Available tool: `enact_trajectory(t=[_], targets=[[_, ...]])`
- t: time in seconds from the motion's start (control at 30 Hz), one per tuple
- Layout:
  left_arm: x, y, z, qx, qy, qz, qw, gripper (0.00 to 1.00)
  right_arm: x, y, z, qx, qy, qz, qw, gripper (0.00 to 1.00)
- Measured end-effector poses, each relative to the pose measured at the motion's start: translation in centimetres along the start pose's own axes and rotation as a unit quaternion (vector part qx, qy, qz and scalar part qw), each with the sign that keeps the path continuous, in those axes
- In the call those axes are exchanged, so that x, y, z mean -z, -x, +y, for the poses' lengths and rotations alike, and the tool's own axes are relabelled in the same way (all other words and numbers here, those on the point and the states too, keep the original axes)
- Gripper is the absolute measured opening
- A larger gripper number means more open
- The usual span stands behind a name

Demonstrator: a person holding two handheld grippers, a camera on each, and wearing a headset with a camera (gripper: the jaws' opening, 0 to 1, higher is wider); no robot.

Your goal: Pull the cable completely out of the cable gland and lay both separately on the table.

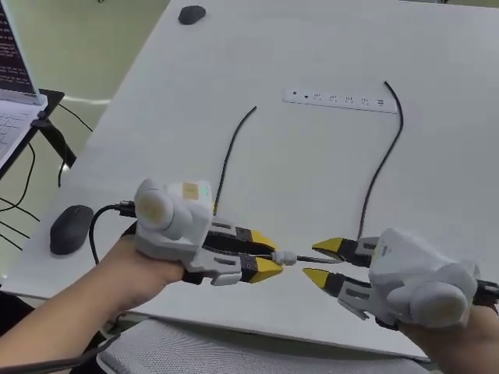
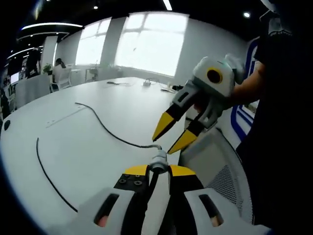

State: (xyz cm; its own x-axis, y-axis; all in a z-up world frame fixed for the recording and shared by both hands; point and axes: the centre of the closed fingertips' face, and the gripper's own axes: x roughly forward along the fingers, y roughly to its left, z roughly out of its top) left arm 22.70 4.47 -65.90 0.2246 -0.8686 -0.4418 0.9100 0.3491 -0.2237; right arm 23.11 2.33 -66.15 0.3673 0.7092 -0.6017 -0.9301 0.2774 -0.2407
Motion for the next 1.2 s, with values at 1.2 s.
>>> enact_trajectory(t=[1.2], targets=[[-0.6,-0.5,0.7,-0.003,0.016,-0.013,0.9998,0.15,0.6,-1.1,-0.8,-0.001,-0.025,-0.004,0.9997,0.0]])
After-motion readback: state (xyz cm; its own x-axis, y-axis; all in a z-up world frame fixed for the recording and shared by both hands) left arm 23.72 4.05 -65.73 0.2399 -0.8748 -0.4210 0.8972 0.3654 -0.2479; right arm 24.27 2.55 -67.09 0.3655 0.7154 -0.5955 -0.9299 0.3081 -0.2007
